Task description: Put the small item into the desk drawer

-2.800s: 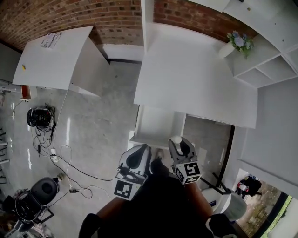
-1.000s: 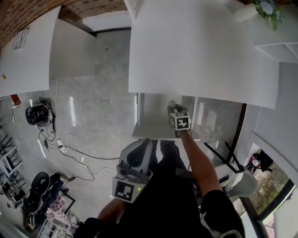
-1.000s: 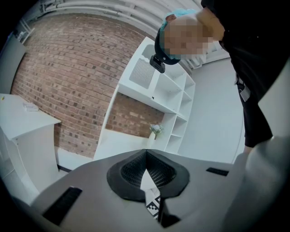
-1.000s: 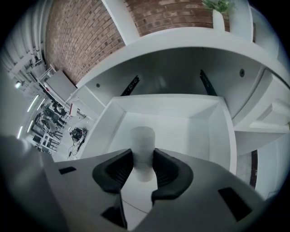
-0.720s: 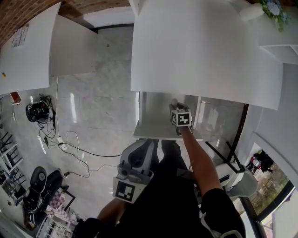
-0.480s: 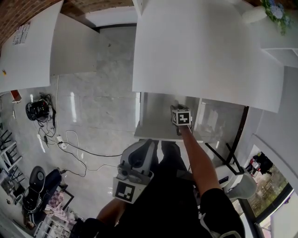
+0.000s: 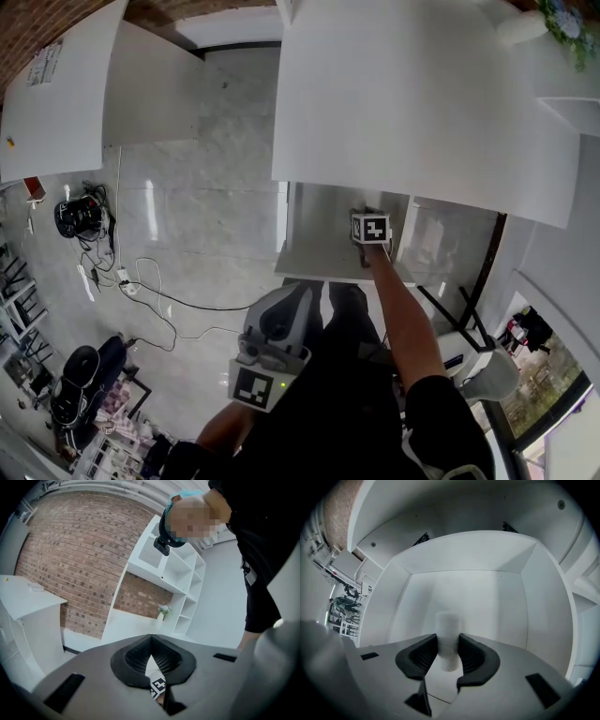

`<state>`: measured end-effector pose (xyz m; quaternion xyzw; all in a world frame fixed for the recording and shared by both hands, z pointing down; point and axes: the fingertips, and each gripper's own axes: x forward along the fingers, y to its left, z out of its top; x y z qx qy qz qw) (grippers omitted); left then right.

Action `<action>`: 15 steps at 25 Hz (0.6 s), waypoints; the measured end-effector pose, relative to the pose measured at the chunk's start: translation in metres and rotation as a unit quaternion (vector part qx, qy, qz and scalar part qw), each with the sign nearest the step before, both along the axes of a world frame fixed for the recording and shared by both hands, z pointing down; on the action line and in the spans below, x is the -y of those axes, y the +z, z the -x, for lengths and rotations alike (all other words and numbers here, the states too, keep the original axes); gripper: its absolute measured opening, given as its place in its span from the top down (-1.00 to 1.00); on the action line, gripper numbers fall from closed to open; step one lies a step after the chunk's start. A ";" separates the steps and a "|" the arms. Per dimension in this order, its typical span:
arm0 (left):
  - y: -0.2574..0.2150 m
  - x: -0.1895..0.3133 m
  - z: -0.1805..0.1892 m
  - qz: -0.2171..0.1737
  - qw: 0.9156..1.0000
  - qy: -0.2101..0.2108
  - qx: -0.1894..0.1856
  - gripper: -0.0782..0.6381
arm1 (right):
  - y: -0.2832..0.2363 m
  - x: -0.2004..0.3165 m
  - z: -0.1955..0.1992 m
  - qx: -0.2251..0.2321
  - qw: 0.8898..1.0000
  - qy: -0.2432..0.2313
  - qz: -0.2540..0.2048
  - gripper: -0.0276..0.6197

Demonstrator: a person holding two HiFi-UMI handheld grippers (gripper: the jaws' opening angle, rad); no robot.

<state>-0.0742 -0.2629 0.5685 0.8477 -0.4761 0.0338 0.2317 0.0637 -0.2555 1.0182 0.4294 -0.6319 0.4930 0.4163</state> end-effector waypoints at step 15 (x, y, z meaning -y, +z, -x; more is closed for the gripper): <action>-0.003 -0.010 0.009 -0.003 1.000 -0.007 0.000 0.71 | 0.006 0.000 0.005 -0.002 1.000 -0.001 0.010 0.36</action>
